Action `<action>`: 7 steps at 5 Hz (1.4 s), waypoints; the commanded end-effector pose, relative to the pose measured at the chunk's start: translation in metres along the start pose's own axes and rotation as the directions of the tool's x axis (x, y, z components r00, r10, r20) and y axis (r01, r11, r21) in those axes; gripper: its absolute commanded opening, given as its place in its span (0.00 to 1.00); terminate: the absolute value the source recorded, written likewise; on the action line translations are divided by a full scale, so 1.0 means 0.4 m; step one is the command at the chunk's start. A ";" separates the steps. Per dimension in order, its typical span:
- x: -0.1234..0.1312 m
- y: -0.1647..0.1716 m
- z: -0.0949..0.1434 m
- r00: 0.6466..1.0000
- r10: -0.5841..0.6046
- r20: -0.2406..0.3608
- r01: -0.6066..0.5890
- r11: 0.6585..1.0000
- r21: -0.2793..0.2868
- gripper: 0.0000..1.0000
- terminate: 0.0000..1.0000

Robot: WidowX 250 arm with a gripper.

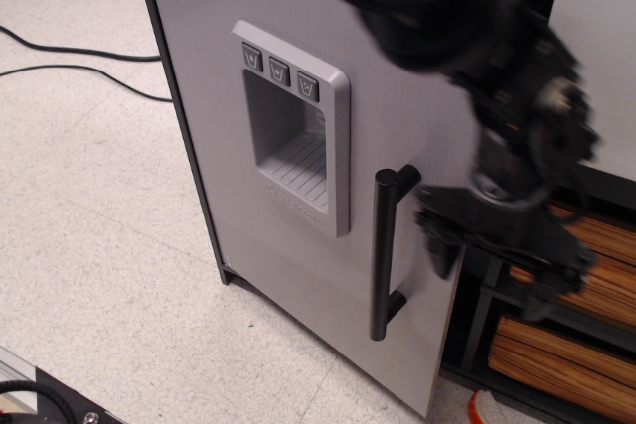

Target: Open fridge

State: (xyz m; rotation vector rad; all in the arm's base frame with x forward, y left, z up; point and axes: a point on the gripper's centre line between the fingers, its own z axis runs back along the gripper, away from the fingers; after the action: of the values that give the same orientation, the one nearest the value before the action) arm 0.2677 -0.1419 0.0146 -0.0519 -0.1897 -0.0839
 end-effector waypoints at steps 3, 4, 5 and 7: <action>0.223 -0.046 -0.013 0.990 0.044 0.131 -0.054 0.995 0.079 1.00 0.00; 0.224 -0.004 0.012 0.989 0.063 0.134 -0.076 0.992 0.097 1.00 0.00; 0.207 0.044 0.048 0.985 0.083 0.148 -0.106 0.983 0.149 1.00 0.00; 0.168 0.136 0.151 0.972 0.160 0.175 -0.186 0.972 0.146 1.00 0.00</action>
State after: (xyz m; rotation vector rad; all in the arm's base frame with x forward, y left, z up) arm 0.3205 -0.0856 0.0633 0.1087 -0.2907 0.1112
